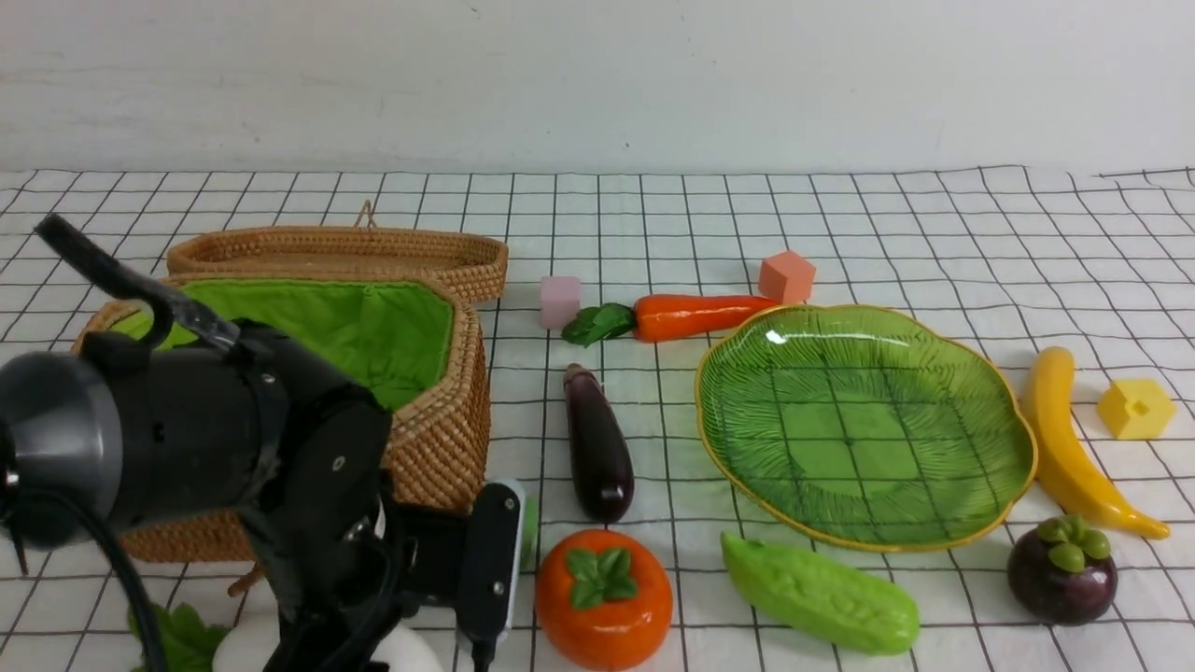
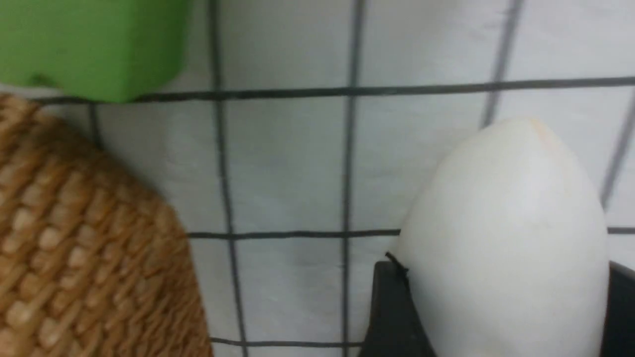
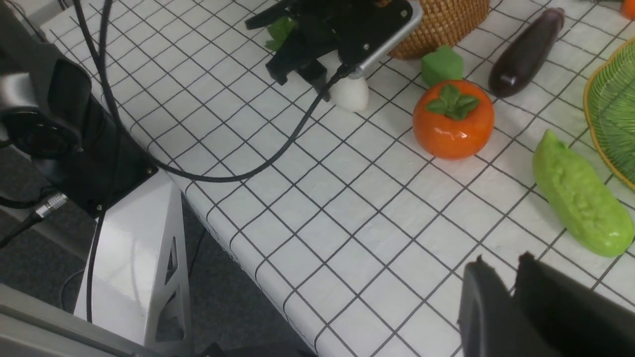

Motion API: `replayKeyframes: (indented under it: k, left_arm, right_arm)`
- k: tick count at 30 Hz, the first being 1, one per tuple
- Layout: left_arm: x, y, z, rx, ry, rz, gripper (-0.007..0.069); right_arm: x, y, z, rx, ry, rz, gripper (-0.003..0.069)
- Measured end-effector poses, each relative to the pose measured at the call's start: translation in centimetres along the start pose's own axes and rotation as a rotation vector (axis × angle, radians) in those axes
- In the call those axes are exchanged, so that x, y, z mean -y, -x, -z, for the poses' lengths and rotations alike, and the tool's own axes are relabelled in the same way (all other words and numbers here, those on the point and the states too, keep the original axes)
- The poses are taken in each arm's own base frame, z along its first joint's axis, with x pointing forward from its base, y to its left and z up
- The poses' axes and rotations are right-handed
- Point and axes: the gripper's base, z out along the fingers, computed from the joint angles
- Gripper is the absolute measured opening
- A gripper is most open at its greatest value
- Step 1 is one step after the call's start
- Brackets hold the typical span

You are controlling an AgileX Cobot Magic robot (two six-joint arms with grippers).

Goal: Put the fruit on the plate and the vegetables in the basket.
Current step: Take a daikon with your left arm and place it on the basket on the left.

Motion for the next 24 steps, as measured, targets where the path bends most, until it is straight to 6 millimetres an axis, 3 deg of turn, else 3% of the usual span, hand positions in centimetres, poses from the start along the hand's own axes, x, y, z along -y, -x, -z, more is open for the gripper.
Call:
replayKeyframes:
  k: [3, 5, 6, 8, 12, 17, 20, 24]
  left_arm:
    - [1.2, 1.0, 2.6, 0.039, 0.051, -0.009, 0.0447]
    - [1.8, 1.3, 6.3, 0.093, 0.149, 0.068, 0.0447]
    - [1.9, 1.3, 6.8, 0.1, 0.164, 0.074, 0.0447]
    - [1.0, 0.3, 10.2, 0.116, 0.324, 0.142, 0.0447]
    - [-2.0, -1.9, 14.0, 0.07, 0.578, 0.205, 0.0447]
    - [-5.4, -3.8, 14.0, 0.032, 0.666, 0.287, 0.0447]
    - [-7.6, -5.1, 11.9, 0.023, 0.661, 0.356, 0.0447]
    - [-8.6, -5.7, 10.5, 0.012, 0.647, 0.375, 0.0447]
  right_arm:
    - [0.0, 0.0, 0.0, 0.0, 0.0, 0.001, 0.0118]
    - [0.0, 0.0, 0.0, 0.005, -0.002, 0.002, 0.012]
    - [0.0, 0.1, 0.0, 0.006, -0.003, 0.002, 0.012]
    - [0.2, 0.4, 0.0, 0.046, -0.021, 0.002, 0.0122]
    - [0.7, 1.7, 0.2, 0.183, -0.083, 0.002, 0.0122]
    - [1.3, 2.9, 0.6, 0.325, -0.147, 0.0, 0.0122]
    - [1.4, 3.1, 0.7, 0.353, -0.159, -0.001, 0.0125]
    - [1.4, 3.1, 0.7, 0.353, -0.158, -0.001, 0.0126]
